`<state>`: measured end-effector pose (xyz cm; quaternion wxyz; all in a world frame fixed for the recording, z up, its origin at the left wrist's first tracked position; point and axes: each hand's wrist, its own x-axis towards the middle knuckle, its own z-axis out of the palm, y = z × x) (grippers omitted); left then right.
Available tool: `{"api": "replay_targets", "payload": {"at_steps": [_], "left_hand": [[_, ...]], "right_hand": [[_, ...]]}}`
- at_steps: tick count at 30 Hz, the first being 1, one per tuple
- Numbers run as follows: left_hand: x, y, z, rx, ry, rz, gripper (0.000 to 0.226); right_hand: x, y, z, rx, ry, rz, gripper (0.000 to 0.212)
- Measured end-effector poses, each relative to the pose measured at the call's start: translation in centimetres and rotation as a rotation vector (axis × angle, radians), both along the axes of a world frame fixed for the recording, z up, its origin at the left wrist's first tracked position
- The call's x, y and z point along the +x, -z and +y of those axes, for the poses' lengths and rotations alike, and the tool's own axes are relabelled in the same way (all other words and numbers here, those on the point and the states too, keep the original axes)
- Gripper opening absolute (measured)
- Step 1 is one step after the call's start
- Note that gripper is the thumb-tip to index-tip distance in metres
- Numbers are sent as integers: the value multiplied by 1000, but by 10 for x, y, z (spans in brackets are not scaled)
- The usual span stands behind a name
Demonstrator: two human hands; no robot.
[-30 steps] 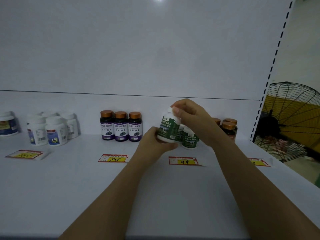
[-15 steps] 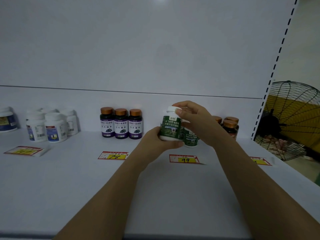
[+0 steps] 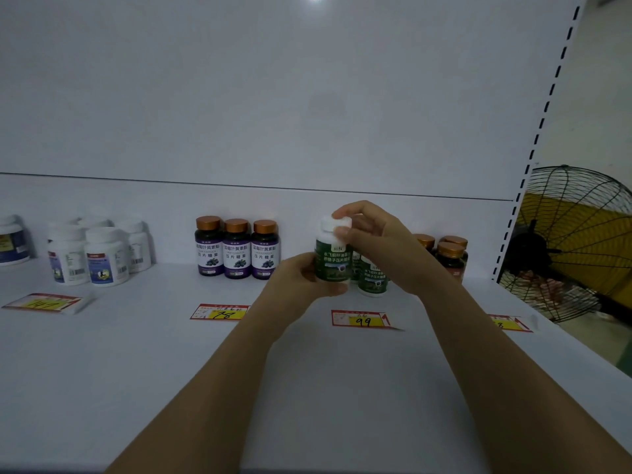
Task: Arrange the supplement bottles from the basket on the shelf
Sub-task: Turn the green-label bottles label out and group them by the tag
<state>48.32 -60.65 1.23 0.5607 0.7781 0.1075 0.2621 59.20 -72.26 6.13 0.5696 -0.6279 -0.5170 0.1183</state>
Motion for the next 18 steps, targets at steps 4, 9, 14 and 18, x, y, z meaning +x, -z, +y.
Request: {"api": "replay_targets", "payload": {"at_steps": [4,9,14,18], "left_hand": [[2,1,9,66,-182,-211,55],[0,-3,5,190,-378,-312,50],[-1,-4,6,205,-383,-331,51],[-3,-8,5,144,-222,-287,53]], "right_hand": [[-11,-3,-1,13,-125,-58,56],[-23,-1,4,-2,-116,-284,52],[-22,0,5,-2,-109,-304,49],[-17,-7,-2,50,-108,-141,49]]}}
